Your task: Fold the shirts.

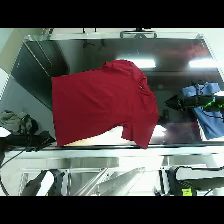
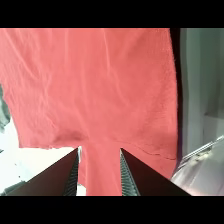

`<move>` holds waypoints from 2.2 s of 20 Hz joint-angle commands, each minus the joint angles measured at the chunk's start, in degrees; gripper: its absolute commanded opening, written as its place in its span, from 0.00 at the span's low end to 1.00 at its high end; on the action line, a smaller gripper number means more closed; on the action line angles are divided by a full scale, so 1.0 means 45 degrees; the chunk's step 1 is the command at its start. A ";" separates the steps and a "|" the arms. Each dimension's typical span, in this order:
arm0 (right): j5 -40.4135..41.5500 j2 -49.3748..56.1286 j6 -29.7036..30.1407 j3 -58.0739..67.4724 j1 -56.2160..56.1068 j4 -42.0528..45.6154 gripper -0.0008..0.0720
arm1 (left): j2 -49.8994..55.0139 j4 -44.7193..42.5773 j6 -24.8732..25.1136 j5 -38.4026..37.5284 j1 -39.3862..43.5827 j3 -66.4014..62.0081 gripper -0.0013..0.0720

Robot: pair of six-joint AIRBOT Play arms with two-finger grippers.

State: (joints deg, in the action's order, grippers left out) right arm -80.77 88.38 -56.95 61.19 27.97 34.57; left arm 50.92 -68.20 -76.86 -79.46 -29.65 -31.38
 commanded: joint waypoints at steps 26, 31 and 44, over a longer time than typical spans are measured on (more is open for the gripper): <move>0.1525 0.0063 -0.0491 -0.0826 -0.0233 0.2472 0.67 | 0.6980 0.3172 0.2749 0.1481 0.0471 -0.1496 0.06; 0.2526 0.0782 -0.0398 -0.1341 -0.1297 0.2404 0.67 | 0.6980 0.3172 0.2759 0.1326 0.0471 -0.1501 0.06; 0.2798 0.1695 -0.0301 -0.1307 -0.2560 0.1608 0.67 | 0.6980 0.3172 0.2773 0.1331 0.0471 -0.1501 0.06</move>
State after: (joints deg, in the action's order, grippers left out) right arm -68.79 95.81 -58.37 55.35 16.67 41.12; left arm 82.37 -54.04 -64.42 -73.30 -27.55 -38.09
